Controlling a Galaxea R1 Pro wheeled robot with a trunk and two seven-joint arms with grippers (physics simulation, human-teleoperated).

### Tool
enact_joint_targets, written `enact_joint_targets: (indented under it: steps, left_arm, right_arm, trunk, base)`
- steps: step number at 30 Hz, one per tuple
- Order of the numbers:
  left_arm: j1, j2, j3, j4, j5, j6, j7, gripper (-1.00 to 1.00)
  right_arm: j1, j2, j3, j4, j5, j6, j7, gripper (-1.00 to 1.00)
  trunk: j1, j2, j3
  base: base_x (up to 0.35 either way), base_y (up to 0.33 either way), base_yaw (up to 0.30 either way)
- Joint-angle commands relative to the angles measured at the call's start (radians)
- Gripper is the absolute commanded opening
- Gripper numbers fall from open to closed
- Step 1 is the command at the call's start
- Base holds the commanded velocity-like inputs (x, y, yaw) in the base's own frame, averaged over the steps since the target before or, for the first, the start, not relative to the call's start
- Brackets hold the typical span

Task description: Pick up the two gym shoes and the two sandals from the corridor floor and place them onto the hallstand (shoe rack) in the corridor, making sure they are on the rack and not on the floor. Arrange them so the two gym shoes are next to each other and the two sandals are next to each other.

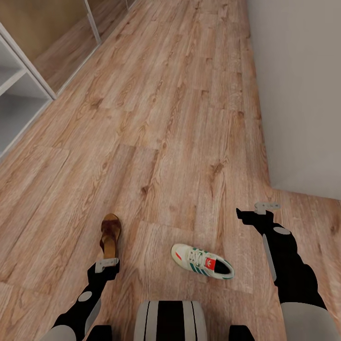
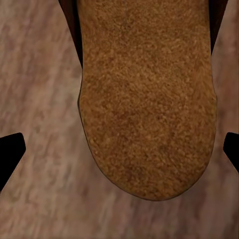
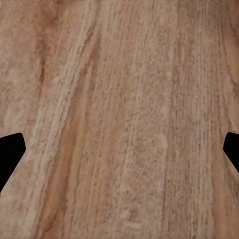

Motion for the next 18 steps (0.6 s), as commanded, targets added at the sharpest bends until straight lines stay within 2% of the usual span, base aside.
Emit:
enact_joint_targets:
  steps: [1, 18]
  left_arm:
    - [-0.001, -0.001, 0.006, 0.001, -0.011, -0.004, 0.0, 1.0]
    - [-0.001, -0.001, 0.007, 0.001, -0.011, -0.004, 0.0, 1.0]
  right_arm:
    - [0.0, 0.0, -0.001, -0.001, 0.011, 0.004, 0.009, 1.0]
    - [0.0, 0.0, -0.001, -0.001, 0.011, 0.005, 0.009, 1.0]
  trunk:
    - [0.0, 0.0, 0.0]
    - [0.0, 0.0, 0.0]
  base:
    - [0.034, 0.0, 0.0]
    - [0.021, 0.0, 0.0]
